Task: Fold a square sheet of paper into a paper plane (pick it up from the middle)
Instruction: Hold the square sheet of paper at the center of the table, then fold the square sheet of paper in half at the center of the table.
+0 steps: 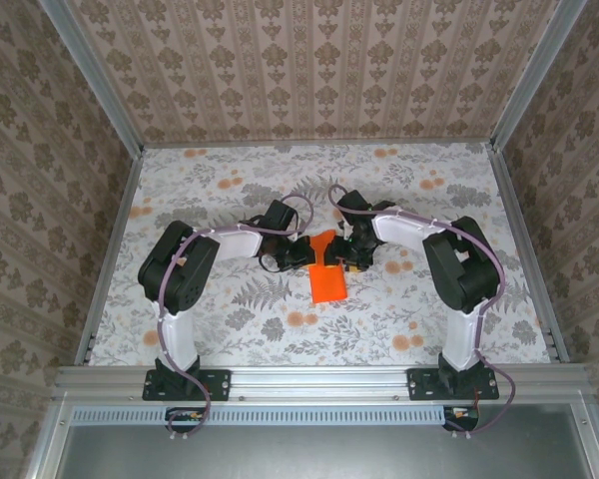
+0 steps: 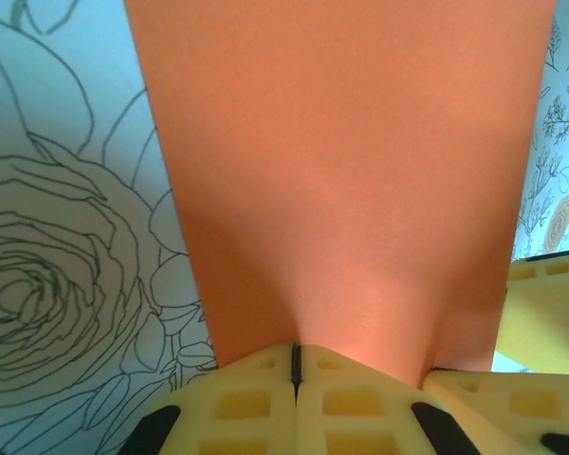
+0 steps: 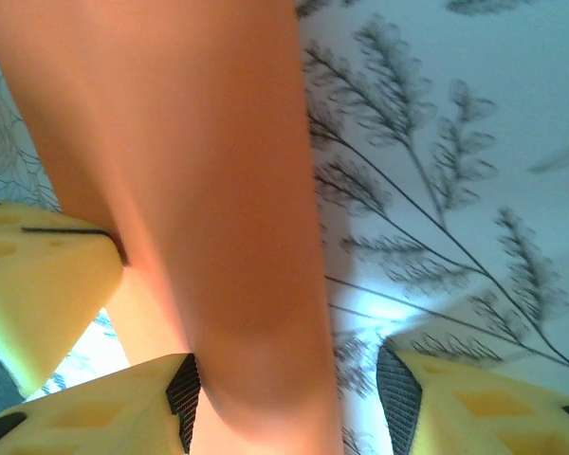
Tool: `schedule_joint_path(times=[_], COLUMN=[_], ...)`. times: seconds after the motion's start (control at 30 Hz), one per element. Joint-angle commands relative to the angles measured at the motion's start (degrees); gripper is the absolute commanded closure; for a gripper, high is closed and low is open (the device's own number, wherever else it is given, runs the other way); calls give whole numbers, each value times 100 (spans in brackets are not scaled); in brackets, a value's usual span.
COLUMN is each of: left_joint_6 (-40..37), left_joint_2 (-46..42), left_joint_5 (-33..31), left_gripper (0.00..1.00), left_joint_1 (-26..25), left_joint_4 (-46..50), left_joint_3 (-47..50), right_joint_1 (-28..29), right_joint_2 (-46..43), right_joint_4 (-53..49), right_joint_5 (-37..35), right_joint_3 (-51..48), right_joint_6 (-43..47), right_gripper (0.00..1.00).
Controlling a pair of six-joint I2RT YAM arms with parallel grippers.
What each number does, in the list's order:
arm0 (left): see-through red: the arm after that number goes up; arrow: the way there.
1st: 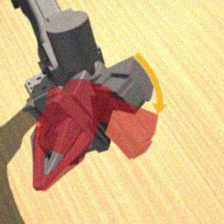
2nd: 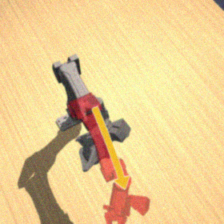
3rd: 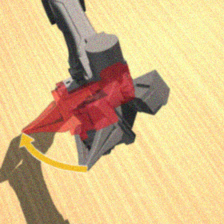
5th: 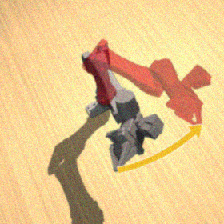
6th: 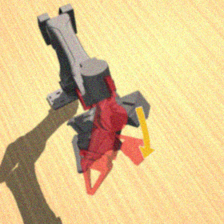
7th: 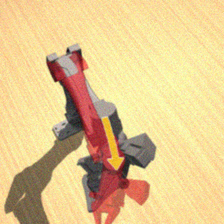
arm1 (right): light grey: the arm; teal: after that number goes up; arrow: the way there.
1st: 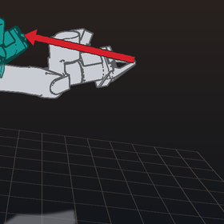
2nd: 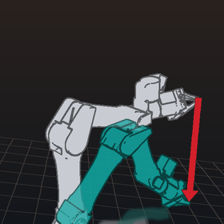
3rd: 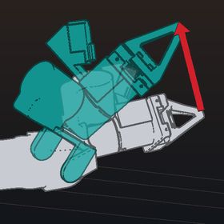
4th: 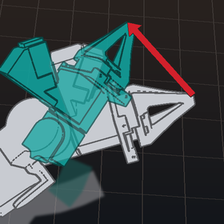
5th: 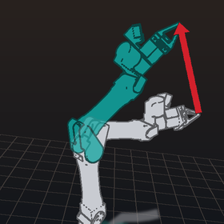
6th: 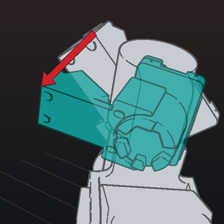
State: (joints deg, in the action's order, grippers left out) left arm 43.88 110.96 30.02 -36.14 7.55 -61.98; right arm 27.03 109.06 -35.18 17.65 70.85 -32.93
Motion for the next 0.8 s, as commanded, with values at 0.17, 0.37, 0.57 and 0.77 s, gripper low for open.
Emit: schedule_joint_path(times=[0.17,0.37,0.57,0.77], left_joint_6=[-248,-258,-271,-253], left_joint_2=[316,310,365,413], left_joint_5=[-497,-506,-504,-516], left_gripper=[100,100,100,100], left_joint_1=[-58,-60,-84,-97], left_joint_4=[898,918,967,1054], left_joint_3=[290,284,202,172], right_joint_1=[-224,-142,52,154], right_joint_2=[-1093,-936,-332,213], right_joint_4=[-46,488,644,523], right_joint_5=[-13,544,744,776], right_joint_3=[-216,-247,78,460], right_joint_6=[99,-151,-247,-215], right_gripper=[45,73,94,99])
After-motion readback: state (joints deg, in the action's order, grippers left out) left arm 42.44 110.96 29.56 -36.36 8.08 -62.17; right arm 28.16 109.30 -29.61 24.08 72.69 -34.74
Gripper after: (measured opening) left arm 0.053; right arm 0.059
